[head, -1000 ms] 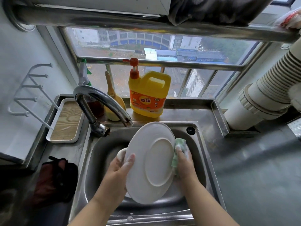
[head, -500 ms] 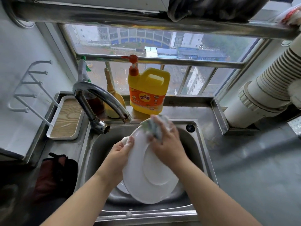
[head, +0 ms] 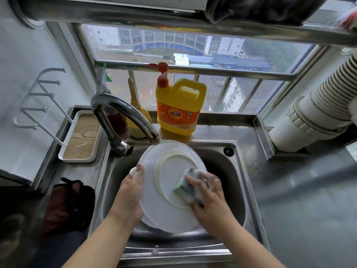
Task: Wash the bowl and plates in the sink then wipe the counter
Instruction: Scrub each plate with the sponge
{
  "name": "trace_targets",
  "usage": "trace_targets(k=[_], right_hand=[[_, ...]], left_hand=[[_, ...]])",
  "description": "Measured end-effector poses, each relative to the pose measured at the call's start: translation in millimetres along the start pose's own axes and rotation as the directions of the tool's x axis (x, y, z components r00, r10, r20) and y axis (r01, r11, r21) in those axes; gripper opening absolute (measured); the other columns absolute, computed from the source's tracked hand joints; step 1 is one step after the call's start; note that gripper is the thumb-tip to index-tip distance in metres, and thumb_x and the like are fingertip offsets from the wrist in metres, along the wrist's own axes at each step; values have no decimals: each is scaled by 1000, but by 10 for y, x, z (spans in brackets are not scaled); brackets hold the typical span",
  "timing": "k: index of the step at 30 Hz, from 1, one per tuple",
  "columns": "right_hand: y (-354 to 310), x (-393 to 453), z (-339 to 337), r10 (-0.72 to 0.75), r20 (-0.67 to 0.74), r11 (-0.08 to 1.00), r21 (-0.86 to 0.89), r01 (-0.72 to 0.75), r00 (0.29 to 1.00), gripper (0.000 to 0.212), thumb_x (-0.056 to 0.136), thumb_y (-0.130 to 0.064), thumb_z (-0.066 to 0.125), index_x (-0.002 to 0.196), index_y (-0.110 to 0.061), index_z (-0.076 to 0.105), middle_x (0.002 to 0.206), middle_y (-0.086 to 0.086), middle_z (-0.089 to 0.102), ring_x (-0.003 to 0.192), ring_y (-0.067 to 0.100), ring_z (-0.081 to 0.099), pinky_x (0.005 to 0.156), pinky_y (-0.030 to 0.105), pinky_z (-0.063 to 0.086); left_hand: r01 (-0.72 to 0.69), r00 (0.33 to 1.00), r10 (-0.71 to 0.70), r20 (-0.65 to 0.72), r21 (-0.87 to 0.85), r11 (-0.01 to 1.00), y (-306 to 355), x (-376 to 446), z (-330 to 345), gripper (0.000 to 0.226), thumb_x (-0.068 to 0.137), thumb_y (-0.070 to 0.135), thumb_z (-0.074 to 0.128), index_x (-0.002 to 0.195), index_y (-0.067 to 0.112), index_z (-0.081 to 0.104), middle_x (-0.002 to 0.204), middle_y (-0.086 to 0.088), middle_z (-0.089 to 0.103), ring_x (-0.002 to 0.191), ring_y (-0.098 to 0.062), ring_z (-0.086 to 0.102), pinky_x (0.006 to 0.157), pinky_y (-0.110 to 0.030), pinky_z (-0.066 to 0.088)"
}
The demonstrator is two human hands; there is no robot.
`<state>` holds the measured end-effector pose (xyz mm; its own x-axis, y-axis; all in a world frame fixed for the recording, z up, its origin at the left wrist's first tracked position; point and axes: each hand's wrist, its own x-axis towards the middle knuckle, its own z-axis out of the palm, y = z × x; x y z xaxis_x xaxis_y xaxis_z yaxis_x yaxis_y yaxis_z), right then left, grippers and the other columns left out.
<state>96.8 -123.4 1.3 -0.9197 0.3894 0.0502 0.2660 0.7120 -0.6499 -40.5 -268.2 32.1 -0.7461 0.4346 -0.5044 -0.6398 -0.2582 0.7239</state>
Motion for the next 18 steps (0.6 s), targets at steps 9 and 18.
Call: trace_targets(k=[9,18], right_hand=[[-401,493,70,20,68,998,50,-23,998,61,87,-27,57,138,-46,29,145,-7,14,136,19,13,115,38,16],[-52,589,50,210,-47,974,95,-205,977,59,88,-21,62,137,-40,35,142,-7,20,132,18,20,110,35,26]], left_hand=[[-30,1000,30,-1,-33,999,35,58,-97,27,100,26,40,108,7,58,85,-10,73,75,-21,71,65,-35,60],[-13,1000,12,9,73,997,2,20,-161,27,100,26,40,95,11,62,80,-7,72,72,-18,70,65,-32,58]])
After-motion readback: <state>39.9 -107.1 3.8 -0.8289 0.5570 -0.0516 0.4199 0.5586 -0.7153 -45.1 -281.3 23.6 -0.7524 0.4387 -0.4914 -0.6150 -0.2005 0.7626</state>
